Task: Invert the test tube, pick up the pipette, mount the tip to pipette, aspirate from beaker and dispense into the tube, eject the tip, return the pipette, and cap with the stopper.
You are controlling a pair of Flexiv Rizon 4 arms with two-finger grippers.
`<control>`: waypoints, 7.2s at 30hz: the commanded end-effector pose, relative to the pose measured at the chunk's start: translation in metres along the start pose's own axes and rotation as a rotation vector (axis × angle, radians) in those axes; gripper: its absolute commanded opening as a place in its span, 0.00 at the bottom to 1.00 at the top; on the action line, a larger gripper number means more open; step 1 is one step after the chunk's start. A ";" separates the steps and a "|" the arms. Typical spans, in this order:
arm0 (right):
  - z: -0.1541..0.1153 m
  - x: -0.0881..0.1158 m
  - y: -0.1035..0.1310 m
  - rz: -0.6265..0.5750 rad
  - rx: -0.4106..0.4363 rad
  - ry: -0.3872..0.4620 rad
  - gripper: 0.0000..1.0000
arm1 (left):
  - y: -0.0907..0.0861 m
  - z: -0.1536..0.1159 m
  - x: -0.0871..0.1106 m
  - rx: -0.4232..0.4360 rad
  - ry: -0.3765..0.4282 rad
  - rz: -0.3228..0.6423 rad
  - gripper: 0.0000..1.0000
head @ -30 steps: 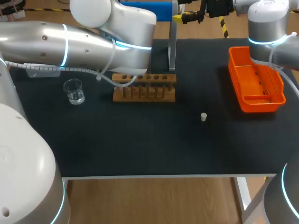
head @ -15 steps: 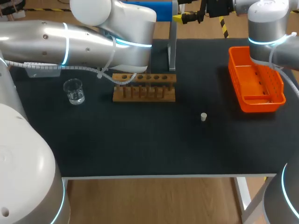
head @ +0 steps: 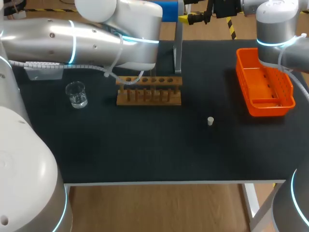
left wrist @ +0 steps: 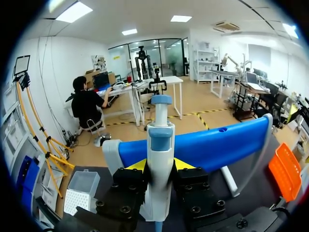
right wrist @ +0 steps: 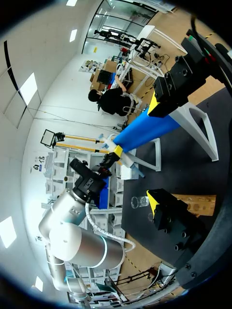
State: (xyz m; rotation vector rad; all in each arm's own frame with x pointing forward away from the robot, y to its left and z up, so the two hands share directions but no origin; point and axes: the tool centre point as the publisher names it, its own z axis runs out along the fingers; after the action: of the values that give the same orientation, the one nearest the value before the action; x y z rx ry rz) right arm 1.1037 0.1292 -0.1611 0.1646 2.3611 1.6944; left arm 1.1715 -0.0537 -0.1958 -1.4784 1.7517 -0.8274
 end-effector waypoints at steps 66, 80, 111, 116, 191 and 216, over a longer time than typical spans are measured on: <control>-0.001 -0.002 0.000 0.000 0.001 0.005 1.00 | 0.033 -0.164 0.021 0.322 1.026 0.386 1.00; -0.001 -0.002 0.000 0.000 0.001 0.005 1.00 | 0.059 -0.179 0.039 0.285 1.165 0.493 1.00; -0.001 -0.002 0.000 0.000 0.001 0.005 1.00 | 0.071 -0.193 0.069 0.267 1.200 0.618 1.00; -0.001 -0.002 0.000 0.000 0.001 0.005 1.00 | 0.074 -0.191 0.077 0.303 1.185 0.619 1.00; -0.001 -0.002 0.000 0.000 0.001 0.005 1.00 | 0.145 -0.117 0.168 0.174 1.190 0.577 1.00; -0.001 -0.002 0.000 0.000 0.001 0.005 1.00 | 0.156 -0.103 0.179 0.137 1.168 0.616 1.00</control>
State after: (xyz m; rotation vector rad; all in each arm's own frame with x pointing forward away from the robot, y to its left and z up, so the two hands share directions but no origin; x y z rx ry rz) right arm 1.1037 0.1291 -0.1611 0.1644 2.3613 1.6945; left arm 0.9795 -0.2028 -0.2823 -0.1897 2.6537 -1.5475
